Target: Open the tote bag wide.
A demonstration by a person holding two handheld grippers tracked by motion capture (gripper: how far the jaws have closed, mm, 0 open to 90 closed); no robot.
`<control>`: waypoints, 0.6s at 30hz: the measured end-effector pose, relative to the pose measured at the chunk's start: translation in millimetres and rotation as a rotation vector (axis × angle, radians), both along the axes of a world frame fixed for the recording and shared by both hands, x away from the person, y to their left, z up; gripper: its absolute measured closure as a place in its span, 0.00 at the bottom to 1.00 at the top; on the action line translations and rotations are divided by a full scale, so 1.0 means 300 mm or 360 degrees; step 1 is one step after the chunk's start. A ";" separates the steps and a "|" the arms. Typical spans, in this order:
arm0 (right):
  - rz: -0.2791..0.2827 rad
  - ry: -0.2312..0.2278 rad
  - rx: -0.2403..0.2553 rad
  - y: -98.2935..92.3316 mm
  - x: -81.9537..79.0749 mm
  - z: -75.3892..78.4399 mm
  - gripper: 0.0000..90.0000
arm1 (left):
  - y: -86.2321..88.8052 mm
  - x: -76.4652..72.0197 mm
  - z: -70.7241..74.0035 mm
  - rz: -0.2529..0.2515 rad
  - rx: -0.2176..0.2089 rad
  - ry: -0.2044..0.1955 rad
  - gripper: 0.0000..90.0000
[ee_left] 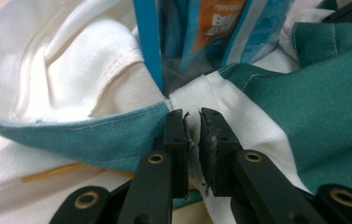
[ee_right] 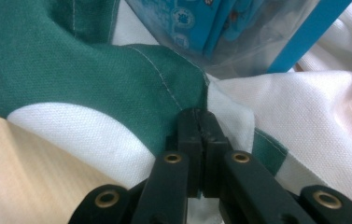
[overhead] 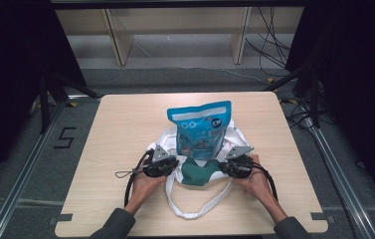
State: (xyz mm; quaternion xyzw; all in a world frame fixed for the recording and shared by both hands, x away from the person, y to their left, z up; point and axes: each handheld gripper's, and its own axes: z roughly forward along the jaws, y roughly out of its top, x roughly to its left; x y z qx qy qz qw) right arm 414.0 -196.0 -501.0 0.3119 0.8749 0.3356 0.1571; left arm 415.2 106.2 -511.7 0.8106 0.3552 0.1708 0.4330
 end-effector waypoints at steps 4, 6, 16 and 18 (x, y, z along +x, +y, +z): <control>0.0002 0.0020 -0.0004 0.011 0.020 0.002 1.00 | 0.010 0.028 -0.007 0.0032 -0.0037 -0.0022 0.89; -0.0018 -0.0007 0.0024 0.020 0.032 -0.003 1.00 | 0.015 0.038 -0.010 0.0040 -0.0073 -0.0006 0.89; -0.0028 -0.0046 -0.0032 0.032 0.052 -0.004 1.00 | 0.031 0.061 -0.012 0.0047 -0.0113 0.0019 0.89; -0.0023 -0.0030 -0.0051 0.032 0.053 0.002 0.99 | 0.029 0.056 -0.005 0.0045 -0.0091 -0.0008 0.88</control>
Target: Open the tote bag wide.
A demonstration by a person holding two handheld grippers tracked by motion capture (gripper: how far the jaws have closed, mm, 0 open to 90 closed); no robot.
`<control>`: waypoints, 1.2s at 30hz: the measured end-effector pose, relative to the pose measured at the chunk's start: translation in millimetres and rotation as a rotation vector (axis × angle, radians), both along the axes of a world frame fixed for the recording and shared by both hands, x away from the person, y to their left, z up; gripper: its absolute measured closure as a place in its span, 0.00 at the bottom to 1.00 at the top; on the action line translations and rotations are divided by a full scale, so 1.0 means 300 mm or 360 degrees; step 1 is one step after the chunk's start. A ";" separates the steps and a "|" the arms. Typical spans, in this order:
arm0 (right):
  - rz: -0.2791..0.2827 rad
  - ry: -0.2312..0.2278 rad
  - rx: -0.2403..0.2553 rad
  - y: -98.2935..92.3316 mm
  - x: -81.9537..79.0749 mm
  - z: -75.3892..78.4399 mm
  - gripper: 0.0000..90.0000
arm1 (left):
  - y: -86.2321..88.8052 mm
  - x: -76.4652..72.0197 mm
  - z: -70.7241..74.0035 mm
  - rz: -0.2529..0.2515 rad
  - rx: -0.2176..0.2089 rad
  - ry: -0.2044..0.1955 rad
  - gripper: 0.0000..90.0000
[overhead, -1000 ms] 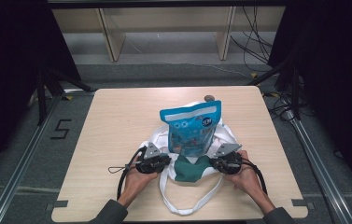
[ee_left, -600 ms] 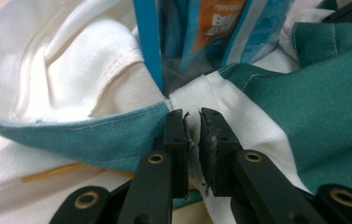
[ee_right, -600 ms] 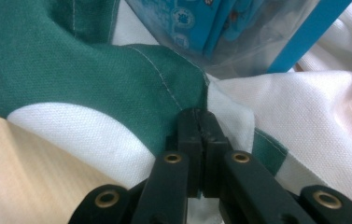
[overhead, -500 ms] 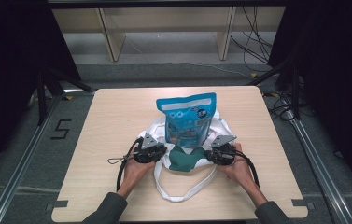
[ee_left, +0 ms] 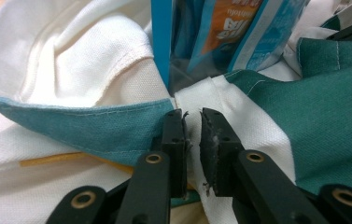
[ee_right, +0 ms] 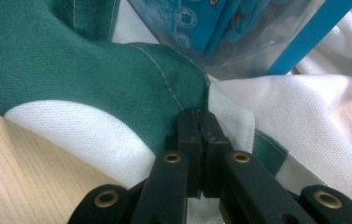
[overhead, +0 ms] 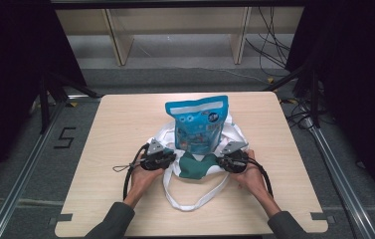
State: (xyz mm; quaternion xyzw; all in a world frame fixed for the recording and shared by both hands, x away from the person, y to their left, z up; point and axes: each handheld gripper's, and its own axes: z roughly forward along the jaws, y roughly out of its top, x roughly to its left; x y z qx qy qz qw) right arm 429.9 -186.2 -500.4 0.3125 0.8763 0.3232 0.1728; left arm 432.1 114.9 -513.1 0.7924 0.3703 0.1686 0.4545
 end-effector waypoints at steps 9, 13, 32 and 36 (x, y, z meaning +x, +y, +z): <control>-0.0028 -0.0047 0.0244 -0.068 -0.012 0.097 0.82 | 0.041 -0.016 0.067 0.0030 -0.0125 0.0022 0.72; -0.0040 -0.0080 0.0244 -0.088 -0.031 0.132 0.78 | 0.054 -0.040 0.103 0.0023 -0.0162 0.0021 0.63; -0.0102 -0.0122 0.0300 -0.127 -0.069 0.165 0.58 | 0.080 -0.135 0.174 0.0003 -0.0159 0.0021 0.40; -0.0137 -0.0073 0.0324 -0.133 -0.086 0.172 0.55 | 0.086 -0.150 0.166 0.0012 -0.0152 0.0025 0.38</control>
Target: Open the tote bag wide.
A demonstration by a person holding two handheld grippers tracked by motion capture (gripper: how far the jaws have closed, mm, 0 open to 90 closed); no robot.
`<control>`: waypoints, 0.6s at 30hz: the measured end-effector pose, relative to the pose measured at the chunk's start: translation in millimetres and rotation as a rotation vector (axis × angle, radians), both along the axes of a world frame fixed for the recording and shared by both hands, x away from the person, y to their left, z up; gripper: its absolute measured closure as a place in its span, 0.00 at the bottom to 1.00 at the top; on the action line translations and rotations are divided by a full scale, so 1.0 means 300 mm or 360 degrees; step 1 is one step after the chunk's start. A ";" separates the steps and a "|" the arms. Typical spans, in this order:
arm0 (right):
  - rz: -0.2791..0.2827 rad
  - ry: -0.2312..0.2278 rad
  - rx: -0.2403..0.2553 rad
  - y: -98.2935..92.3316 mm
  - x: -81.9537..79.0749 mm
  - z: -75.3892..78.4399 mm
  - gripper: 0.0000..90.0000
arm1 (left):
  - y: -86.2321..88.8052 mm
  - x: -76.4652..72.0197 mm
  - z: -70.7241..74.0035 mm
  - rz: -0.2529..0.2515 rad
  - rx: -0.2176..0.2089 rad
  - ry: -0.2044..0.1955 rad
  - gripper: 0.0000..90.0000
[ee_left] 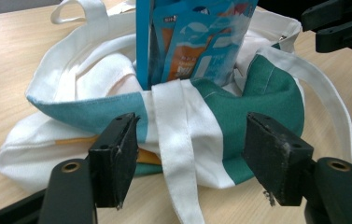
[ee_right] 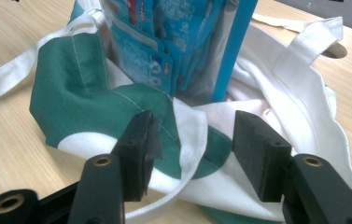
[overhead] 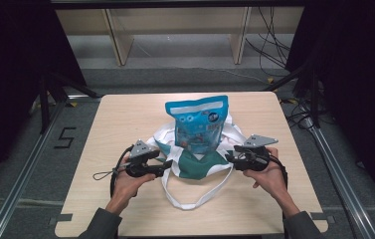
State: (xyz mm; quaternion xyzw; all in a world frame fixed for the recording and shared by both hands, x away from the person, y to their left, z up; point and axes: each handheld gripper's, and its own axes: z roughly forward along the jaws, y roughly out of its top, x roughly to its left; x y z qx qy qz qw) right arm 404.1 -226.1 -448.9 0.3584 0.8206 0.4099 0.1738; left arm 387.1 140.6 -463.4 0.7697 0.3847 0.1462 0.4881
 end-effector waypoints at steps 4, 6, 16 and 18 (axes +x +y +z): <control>0.0005 -0.0042 -0.0015 -0.013 -0.003 -0.002 0.52 | 0.009 -0.017 -0.007 -0.0001 0.0004 0.0021 0.36; -0.0015 -0.0006 -0.0006 -0.015 -0.012 -0.002 0.51 | 0.013 -0.026 -0.009 -0.0006 -0.0004 0.0022 0.35; -0.0006 -0.0023 -0.0024 -0.032 -0.025 -0.003 0.49 | 0.022 -0.068 -0.022 -0.0011 -0.0040 0.0053 0.32; -0.0011 -0.0034 -0.0012 -0.033 -0.030 -0.004 0.48 | 0.023 -0.075 -0.026 -0.0012 -0.0044 0.0055 0.31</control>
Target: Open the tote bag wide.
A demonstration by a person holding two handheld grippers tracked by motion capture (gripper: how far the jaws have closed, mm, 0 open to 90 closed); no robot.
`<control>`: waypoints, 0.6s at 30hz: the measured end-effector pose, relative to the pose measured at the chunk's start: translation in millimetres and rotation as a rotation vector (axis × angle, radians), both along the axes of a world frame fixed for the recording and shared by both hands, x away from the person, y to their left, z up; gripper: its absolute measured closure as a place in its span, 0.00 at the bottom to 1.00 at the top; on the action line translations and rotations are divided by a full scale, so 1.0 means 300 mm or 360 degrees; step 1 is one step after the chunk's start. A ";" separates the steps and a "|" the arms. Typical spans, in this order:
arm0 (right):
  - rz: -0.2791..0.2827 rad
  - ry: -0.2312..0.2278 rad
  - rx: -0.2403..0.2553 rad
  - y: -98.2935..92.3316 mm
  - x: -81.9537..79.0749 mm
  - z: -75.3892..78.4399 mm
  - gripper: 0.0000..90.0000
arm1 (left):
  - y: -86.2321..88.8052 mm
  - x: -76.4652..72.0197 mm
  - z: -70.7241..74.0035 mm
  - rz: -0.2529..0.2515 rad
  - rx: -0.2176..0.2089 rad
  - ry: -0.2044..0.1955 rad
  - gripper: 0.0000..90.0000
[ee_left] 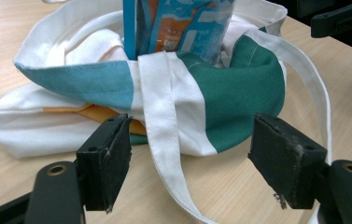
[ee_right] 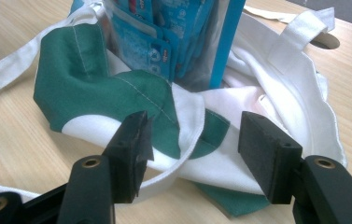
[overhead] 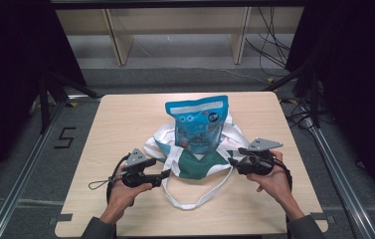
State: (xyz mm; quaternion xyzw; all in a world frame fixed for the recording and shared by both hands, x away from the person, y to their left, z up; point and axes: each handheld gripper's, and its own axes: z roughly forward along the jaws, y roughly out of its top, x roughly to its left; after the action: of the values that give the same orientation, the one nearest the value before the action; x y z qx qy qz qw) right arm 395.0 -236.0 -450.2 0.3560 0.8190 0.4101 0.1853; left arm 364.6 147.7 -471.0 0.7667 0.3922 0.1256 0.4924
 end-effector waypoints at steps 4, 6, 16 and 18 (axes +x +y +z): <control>0.0005 0.0009 0.0009 -0.009 -0.014 0.001 0.47 | 0.006 -0.015 -0.004 -0.0020 -0.0020 0.0008 0.29; -0.0003 0.0010 0.0008 -0.015 -0.023 -0.003 0.46 | 0.006 -0.023 -0.008 -0.0023 -0.0019 0.0011 0.27; 0.0017 0.0004 -0.0022 -0.029 -0.038 -0.015 0.45 | 0.030 -0.058 -0.029 0.0006 -0.0006 0.0024 0.25; 0.0013 0.0007 -0.0021 -0.031 -0.042 -0.014 0.45 | 0.034 -0.063 -0.031 -0.0004 -0.0021 0.0023 0.24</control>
State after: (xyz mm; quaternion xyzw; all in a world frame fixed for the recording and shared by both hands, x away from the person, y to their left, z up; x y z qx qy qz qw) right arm 382.5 -245.4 -454.4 0.3523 0.8235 0.4046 0.1842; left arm 345.6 157.9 -480.3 0.7649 0.3956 0.1167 0.4947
